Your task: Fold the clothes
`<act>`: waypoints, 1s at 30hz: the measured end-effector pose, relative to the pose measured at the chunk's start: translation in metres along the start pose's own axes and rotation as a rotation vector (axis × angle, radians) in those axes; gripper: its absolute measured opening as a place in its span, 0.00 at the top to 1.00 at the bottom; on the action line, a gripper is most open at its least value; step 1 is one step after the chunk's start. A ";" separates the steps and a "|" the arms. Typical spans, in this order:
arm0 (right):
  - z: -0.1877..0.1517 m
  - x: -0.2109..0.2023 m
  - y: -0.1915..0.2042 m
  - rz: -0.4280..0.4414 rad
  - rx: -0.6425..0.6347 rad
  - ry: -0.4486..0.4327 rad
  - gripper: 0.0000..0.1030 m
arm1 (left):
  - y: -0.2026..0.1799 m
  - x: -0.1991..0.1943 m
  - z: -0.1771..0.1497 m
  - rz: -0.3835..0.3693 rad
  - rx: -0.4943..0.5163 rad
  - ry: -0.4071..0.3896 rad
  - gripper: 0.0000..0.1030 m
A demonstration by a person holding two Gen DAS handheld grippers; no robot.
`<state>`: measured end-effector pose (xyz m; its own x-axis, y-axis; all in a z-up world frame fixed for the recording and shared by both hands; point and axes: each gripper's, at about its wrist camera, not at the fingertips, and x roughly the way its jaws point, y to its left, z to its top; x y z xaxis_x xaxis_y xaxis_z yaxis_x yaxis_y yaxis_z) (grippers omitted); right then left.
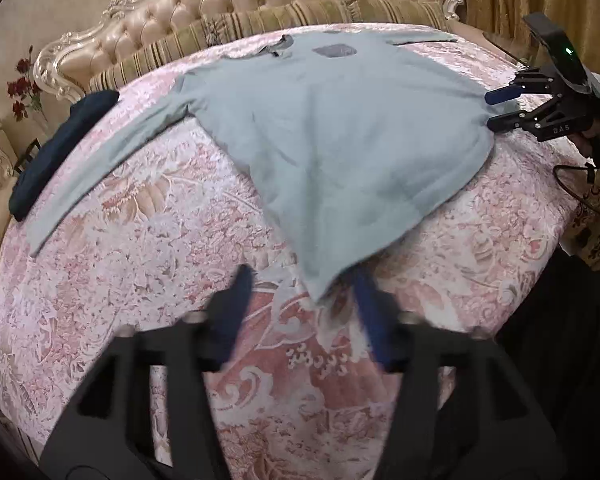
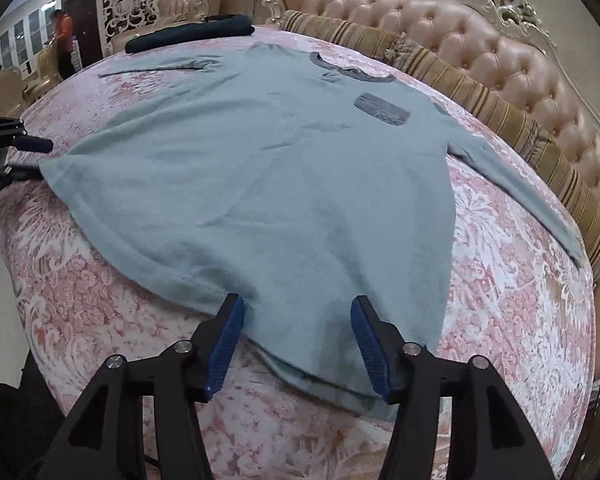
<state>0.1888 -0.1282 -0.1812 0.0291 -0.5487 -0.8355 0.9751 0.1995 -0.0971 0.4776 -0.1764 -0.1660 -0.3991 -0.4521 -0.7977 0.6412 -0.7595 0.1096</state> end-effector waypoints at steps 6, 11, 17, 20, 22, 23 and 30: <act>-0.007 -0.022 -0.006 -0.023 -0.016 -0.035 0.45 | -0.019 -0.003 0.004 -0.015 0.091 -0.028 0.42; -0.015 -0.027 0.001 -0.040 -0.082 -0.011 0.45 | -0.031 0.018 0.016 0.016 0.205 -0.004 0.47; -0.018 -0.023 0.017 -0.035 -0.142 -0.011 0.40 | -0.014 0.035 0.042 -0.059 0.149 0.032 0.91; -0.016 -0.020 0.019 -0.030 -0.156 -0.017 0.40 | 0.008 0.031 0.058 -0.168 0.034 0.008 0.91; -0.013 -0.019 0.022 -0.033 -0.175 -0.023 0.39 | 0.017 0.031 0.067 -0.198 0.003 0.006 0.91; -0.012 -0.019 0.024 -0.034 -0.187 -0.026 0.38 | 0.020 0.032 0.071 -0.213 -0.008 0.009 0.91; -0.006 -0.013 0.045 -0.023 -0.293 -0.044 0.32 | 0.042 0.058 0.103 -0.272 -0.056 0.050 0.91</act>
<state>0.2313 -0.1072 -0.1780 0.0240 -0.5893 -0.8075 0.8707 0.4093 -0.2728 0.4136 -0.2825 -0.1462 -0.5299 -0.2107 -0.8215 0.5508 -0.8220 -0.1445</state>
